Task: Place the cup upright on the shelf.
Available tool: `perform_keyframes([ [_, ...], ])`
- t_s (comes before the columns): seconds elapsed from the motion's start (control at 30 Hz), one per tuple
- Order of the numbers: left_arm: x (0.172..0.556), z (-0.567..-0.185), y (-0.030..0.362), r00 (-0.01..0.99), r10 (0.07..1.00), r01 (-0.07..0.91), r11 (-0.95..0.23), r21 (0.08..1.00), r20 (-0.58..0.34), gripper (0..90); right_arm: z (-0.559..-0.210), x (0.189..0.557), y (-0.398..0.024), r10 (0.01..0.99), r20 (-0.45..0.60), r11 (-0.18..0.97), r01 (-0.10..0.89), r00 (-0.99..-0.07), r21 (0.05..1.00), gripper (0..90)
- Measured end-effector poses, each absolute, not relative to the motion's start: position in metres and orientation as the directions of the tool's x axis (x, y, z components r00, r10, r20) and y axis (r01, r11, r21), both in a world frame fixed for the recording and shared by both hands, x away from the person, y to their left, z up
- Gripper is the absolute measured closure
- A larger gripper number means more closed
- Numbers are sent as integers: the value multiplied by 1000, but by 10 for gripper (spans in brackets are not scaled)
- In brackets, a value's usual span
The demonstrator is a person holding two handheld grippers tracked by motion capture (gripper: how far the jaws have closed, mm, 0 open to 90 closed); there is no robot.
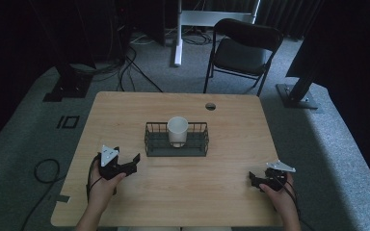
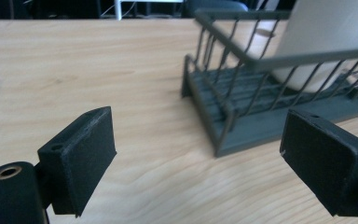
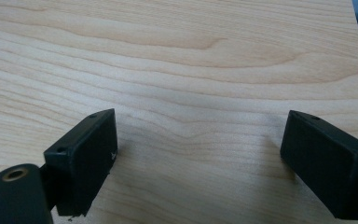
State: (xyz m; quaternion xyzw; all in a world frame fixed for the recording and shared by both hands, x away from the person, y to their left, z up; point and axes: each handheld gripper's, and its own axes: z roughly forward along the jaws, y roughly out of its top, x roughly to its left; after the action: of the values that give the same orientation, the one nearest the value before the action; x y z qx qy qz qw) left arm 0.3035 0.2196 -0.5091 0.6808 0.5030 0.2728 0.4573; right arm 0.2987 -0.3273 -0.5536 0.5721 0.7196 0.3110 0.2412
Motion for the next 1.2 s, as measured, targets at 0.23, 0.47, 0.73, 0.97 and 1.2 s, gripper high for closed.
perform_keyframes([
  [0.23,294,-521,232,317,945,458,-78,886,-81,107,-554,299,-327,973,8,152,673,-229,724,106],
  [0.47,287,-534,242,298,950,500,-71,863,-95,107,-554,299,-327,973,8,153,673,-229,724,106],
  [0.73,282,-541,259,199,978,535,-56,843,-62,107,-554,299,-327,973,9,153,673,-231,724,106],
  [0.97,281,-545,268,147,989,574,-59,816,-31,107,-554,299,-327,973,9,154,673,-233,724,106],
  [1.2,280,-546,274,115,993,607,-95,789,32,107,-554,299,-327,973,9,154,673,-233,724,106],
])
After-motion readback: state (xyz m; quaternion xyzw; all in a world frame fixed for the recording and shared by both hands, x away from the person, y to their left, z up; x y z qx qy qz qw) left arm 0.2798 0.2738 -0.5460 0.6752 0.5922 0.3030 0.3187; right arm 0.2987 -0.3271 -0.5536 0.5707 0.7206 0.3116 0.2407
